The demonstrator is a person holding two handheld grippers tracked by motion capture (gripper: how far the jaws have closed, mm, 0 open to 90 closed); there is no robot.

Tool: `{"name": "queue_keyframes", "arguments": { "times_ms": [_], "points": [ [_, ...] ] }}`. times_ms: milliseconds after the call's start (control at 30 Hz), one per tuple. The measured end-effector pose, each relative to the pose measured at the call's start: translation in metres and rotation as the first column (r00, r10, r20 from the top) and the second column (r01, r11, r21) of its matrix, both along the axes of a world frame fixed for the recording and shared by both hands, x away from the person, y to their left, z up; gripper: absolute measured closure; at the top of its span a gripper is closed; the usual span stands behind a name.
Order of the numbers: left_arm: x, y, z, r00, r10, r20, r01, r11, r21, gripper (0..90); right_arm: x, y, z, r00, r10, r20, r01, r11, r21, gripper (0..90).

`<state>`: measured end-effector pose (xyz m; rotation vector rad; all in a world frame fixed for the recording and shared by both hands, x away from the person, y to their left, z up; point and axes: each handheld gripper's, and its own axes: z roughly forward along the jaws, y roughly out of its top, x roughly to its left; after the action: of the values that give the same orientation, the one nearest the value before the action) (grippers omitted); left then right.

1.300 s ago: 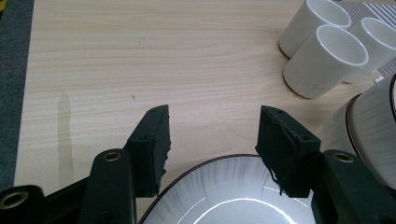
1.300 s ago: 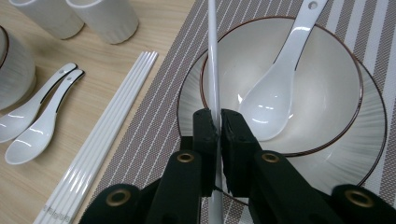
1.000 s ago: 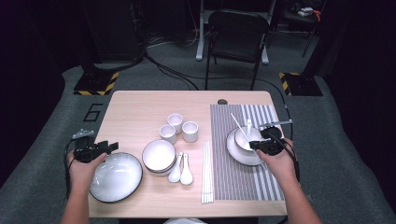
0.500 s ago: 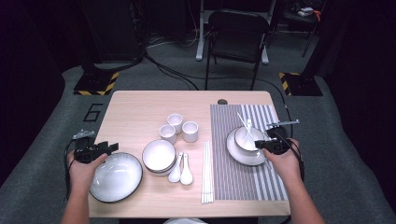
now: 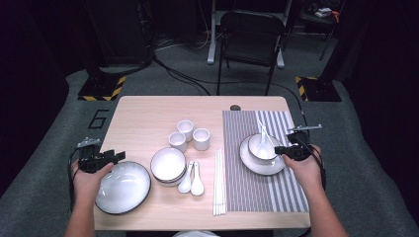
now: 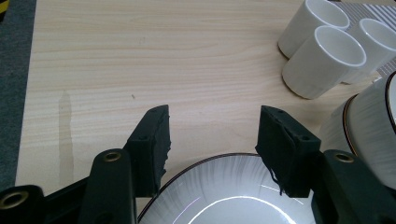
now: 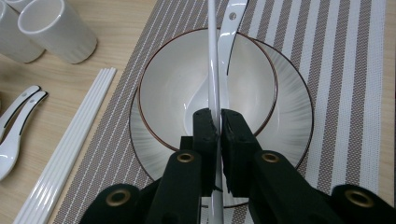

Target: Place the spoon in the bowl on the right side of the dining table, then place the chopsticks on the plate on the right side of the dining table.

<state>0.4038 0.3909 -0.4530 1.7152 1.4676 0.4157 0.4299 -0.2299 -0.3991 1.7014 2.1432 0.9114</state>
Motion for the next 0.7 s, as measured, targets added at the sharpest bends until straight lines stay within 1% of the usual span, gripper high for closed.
{"name": "queue_keyframes", "arguments": {
  "times_ms": [100, 167, 200, 233, 267, 300, 333, 400, 433, 533, 600, 633, 700],
  "points": [
    [0.000, 0.001, 0.000, 1.0000, -0.003, 0.006, 0.003, 1.0000, 0.002, 44.3, 0.002, -0.001, 0.000, 1.0000, -0.007, -0.003, 0.007, 1.000, -0.003, 85.2],
    [0.000, 0.000, 0.000, 1.0000, 0.004, -0.001, -0.004, 1.0000, -0.003, 44.4, 0.002, -0.001, 0.001, 0.9997, -0.018, -0.016, 0.018, 1.000, -0.003, 85.2],
    [0.000, 0.000, 0.000, 1.0000, 0.007, 0.004, -0.007, 1.0000, -0.004, 44.4, 0.004, -0.002, 0.000, 0.9999, -0.012, -0.001, 0.012, 1.000, -0.010, 85.3],
    [0.000, 0.000, 0.000, 1.0000, -0.001, 0.003, 0.001, 1.0000, -0.001, 44.3, 0.004, -0.002, 0.001, 0.9997, -0.020, -0.014, 0.020, 1.000, -0.007, 85.2],
    [0.000, 0.001, 0.000, 1.0000, -0.002, 0.004, 0.002, 1.0000, 0.001, 44.3, 0.005, -0.003, 0.000, 0.9999, -0.015, -0.004, 0.015, 1.000, -0.011, 85.3],
    [0.000, 0.001, 0.000, 1.0000, -0.001, 0.001, 0.001, 1.0000, 0.001, 44.4, 0.005, -0.003, 0.001, 0.9993, -0.026, -0.025, 0.026, 1.000, -0.010, 85.3],
    [0.000, 0.001, 0.000, 1.0000, -0.001, 0.000, 0.001, 1.0000, 0.002, 44.4, 0.007, -0.004, 0.000, 0.9997, -0.024, -0.011, 0.023, 1.000, -0.021, 85.2],
    [0.000, 0.000, 0.000, 1.0000, 0.001, -0.004, -0.001, 1.0000, 0.001, 44.4, 0.009, -0.005, -0.001, 0.9994, -0.032, -0.014, 0.032, 0.999, -0.026, 85.2],
    [0.000, 0.000, 0.000, 1.0000, 0.001, -0.003, -0.001, 1.0000, 0.001, 44.3, 0.010, -0.006, 0.000, 0.9993, -0.032, -0.021, 0.031, 0.999, -0.023, 85.2],
    [-0.001, 0.001, 0.000, 1.0000, 0.005, 0.002, -0.005, 1.0000, -0.002, 44.3, 0.013, -0.008, -0.001, 0.9991, -0.038, -0.019, 0.038, 0.999, -0.026, 85.3],
    [0.000, 0.002, 0.000, 1.0000, 0.002, 0.009, -0.002, 1.0000, 0.006, 44.4, 0.015, -0.010, -0.001, 0.9989, -0.041, -0.021, 0.041, 0.999, -0.032, 85.2],
    [-0.001, 0.002, 0.000, 1.0000, 0.004, 0.003, -0.004, 1.0000, -0.001, 44.4, 0.016, -0.011, -0.002, 0.9987, -0.046, -0.023, 0.045, 0.998, -0.036, 85.2],
    [0.000, 0.001, 0.000, 0.9999, 0.010, 0.008, -0.010, 0.9999, -0.002, 44.3, 0.017, -0.012, -0.003, 0.9985, -0.047, -0.029, 0.046, 0.998, -0.039, 85.2]
  ]
}}
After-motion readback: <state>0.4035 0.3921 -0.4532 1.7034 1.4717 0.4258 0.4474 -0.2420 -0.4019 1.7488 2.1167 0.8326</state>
